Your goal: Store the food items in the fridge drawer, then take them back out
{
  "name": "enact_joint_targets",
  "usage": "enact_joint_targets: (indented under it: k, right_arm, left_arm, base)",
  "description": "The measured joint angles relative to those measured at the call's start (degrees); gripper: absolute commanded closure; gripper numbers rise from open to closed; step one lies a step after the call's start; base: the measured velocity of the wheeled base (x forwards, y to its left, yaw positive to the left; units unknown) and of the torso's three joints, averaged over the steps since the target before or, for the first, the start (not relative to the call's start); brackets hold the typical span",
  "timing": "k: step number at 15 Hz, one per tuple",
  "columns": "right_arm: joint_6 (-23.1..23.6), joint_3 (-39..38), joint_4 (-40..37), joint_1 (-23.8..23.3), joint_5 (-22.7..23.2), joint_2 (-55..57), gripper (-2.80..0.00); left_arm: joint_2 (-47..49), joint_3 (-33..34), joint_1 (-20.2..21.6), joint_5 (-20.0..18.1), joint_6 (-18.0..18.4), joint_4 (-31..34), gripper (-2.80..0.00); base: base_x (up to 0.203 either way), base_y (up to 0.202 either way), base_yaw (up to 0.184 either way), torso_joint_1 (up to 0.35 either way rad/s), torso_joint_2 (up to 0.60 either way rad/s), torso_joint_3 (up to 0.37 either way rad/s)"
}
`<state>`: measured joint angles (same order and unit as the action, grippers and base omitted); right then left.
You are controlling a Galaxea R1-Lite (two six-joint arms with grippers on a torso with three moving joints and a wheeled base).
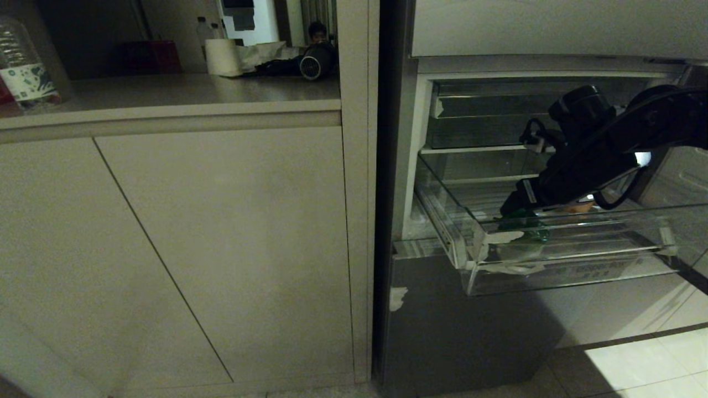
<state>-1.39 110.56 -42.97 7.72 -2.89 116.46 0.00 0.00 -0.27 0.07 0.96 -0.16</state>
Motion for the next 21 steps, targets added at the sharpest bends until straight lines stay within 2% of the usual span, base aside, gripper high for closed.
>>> enact_joint_targets:
  k: [2,21]
  right_arm:
    - [-0.01,0.0,-0.16,0.0,1.42,0.16,-2.8]
    - [-0.12,-0.09,-0.79,-0.48,1.32,3.77,-2.8]
  left_arm:
    - [0.0,0.0,0.0,0.0,0.0,0.0,0.0]
    - [0.0,0.0,0.0,0.0,-0.01,0.0,0.0]
  base:
    - [0.0,0.0,0.0,0.0,0.0,0.0]
    - [0.0,0.0,0.0,0.0,0.0,0.0]
